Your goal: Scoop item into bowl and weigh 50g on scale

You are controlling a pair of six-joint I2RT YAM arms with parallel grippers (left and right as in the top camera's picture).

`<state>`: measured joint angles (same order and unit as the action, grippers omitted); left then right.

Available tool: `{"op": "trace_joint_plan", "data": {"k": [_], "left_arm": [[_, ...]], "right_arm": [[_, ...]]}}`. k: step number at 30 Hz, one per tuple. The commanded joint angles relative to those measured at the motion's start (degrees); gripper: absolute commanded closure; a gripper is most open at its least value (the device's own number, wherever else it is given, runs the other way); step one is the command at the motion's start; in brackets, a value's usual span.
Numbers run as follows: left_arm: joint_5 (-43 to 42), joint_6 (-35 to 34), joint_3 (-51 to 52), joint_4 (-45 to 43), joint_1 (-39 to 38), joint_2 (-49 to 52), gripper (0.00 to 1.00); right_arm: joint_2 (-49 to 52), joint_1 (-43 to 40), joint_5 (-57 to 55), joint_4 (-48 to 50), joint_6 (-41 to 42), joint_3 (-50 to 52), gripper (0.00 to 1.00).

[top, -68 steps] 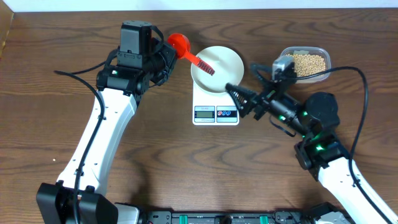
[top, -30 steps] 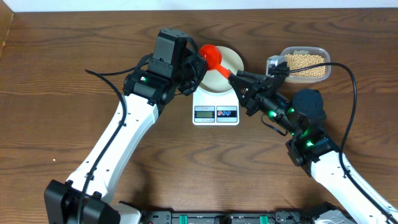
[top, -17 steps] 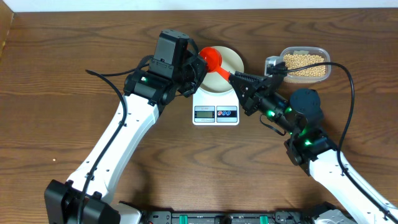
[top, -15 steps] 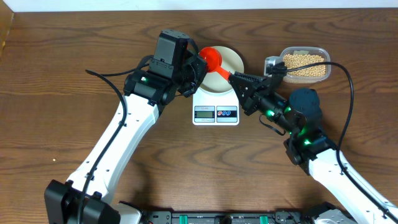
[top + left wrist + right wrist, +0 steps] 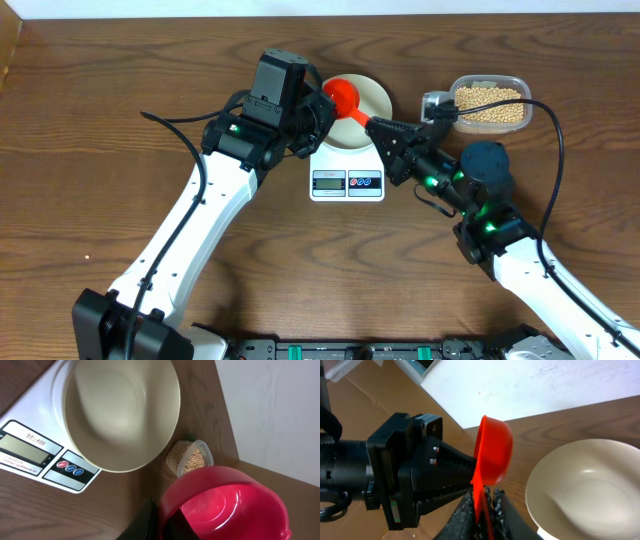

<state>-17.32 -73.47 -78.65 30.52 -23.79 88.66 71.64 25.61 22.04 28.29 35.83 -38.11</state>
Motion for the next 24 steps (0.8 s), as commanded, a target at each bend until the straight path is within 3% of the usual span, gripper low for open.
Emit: {"op": "trace_joint_plan", "data": {"k": [1, 9, 16, 22, 24], "left_arm": [[-0.24, 0.98, -0.33, 0.24, -0.2, 0.13, 0.93], [-0.22, 1.01, -0.33, 0.28, -0.2, 0.13, 0.93], [-0.2, 1.31, -0.33, 0.31, -0.17, 0.13, 0.91], [2.58, 1.86, -0.33, 2.67, -0.17, 0.13, 0.48], [4.96, 1.86, -0.33, 4.76, -0.15, 0.13, 0.43]], "right_arm": [[0.39, 0.66, -0.52, 0.24, 0.59, -1.18, 0.91], [0.39, 0.66, -0.55, 0.24, 0.57, -1.18, 0.99], [0.39, 0.61, -1.16, 0.26, 0.55, -1.18, 0.99], [0.39, 0.09, -2.45, -0.15, 0.31, -1.18, 0.99], [0.37, -0.46, -2.45, -0.85, 0.31, -1.18, 0.99]]}}
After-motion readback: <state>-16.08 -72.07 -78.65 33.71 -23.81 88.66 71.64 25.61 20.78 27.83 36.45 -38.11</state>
